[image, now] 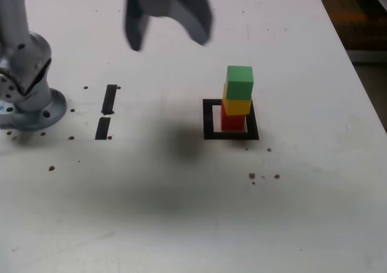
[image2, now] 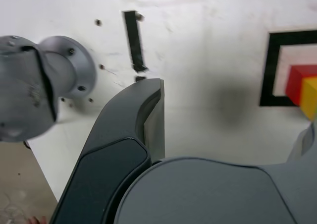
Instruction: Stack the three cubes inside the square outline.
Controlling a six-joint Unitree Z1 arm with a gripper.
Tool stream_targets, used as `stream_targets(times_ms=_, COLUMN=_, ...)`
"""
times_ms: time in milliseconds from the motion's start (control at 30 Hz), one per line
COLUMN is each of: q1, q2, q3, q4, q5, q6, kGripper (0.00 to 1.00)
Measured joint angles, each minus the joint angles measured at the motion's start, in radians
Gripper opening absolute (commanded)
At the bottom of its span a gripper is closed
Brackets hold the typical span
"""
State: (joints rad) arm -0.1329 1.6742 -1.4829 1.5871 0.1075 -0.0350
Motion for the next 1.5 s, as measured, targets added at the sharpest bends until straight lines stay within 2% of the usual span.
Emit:
stream_targets(times_ms=133, q1=0.013, q2=-0.116, q3=0.144, q4=-0.073, q5=-0.005, q6=-0.005, kGripper=1.0)
stream_targets(times_ms=300, q1=0.019, q2=-0.261, q3=0.327, q4=-0.244, q5=-0.048, q6=-0.005, kGripper=1.0)
stream_targets(times_ms=400, q1=0.023, q2=-0.271, q3=0.432, q4=-0.326, q5=-0.072, q6=-0.005, kGripper=0.99)
stream_targets(times_ms=500, q1=0.025, q2=-0.252, q3=0.541, q4=-0.365, q5=-0.085, q6=-0.005, kGripper=0.99)
stream_targets(times_ms=667, q1=0.025, q2=-0.253, q3=0.708, q4=-0.371, q5=-0.087, q6=-0.005, kGripper=0.99)
stream_targets(times_ms=1200, q1=0.054, q2=-0.211, q3=0.733, q4=-0.445, q5=-0.097, q6=0.001, kGripper=0.99)
stream_targets(times_ms=1500, q1=0.108, q2=-0.202, q3=0.75, q4=-0.446, q5=-0.091, q6=0.039, kGripper=0.99)
